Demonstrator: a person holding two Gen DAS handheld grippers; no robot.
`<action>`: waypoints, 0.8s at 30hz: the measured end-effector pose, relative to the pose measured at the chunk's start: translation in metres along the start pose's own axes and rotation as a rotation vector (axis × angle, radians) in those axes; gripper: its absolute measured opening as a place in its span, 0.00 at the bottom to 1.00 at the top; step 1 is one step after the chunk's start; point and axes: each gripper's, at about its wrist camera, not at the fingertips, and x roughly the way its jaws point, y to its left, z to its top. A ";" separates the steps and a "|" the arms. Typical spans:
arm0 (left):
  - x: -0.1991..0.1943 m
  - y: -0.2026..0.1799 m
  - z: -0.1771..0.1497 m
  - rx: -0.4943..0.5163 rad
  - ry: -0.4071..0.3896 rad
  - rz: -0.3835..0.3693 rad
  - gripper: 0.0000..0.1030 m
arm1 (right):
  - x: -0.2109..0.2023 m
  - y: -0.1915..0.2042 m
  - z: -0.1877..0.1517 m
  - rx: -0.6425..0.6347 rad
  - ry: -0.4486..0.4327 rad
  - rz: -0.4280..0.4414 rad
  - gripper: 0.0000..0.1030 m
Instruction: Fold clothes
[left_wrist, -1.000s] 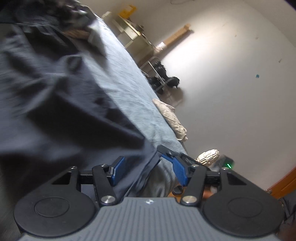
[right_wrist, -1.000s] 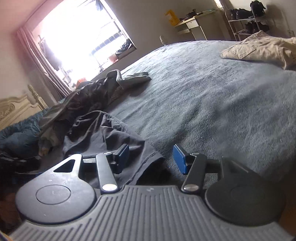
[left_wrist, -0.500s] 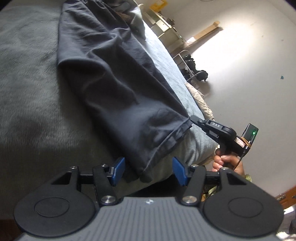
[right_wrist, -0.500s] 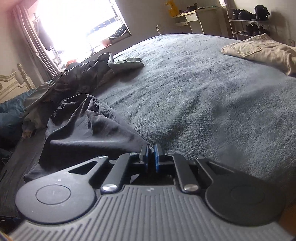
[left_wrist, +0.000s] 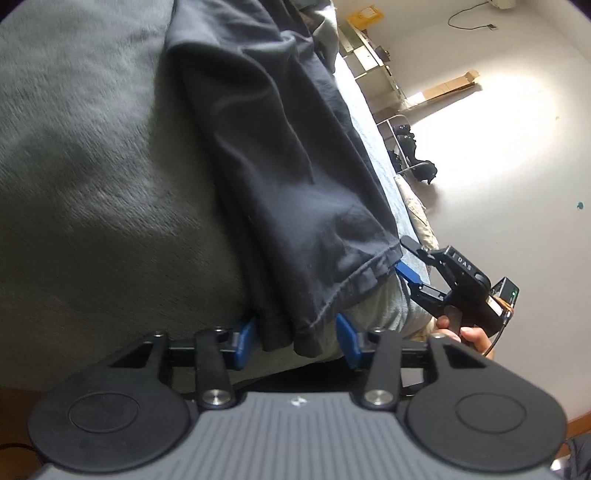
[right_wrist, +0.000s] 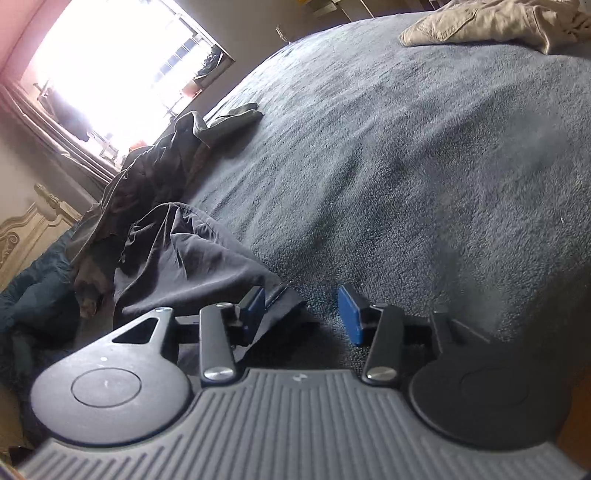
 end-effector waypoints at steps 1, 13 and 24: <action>0.003 0.000 0.000 -0.008 0.004 -0.002 0.31 | 0.003 0.002 0.000 -0.002 0.012 0.002 0.48; -0.012 0.008 -0.006 -0.059 -0.008 -0.116 0.05 | 0.023 0.029 -0.007 -0.121 0.081 0.016 0.05; -0.032 0.016 -0.013 0.069 0.071 -0.054 0.05 | -0.022 0.038 -0.038 -0.128 0.067 0.085 0.03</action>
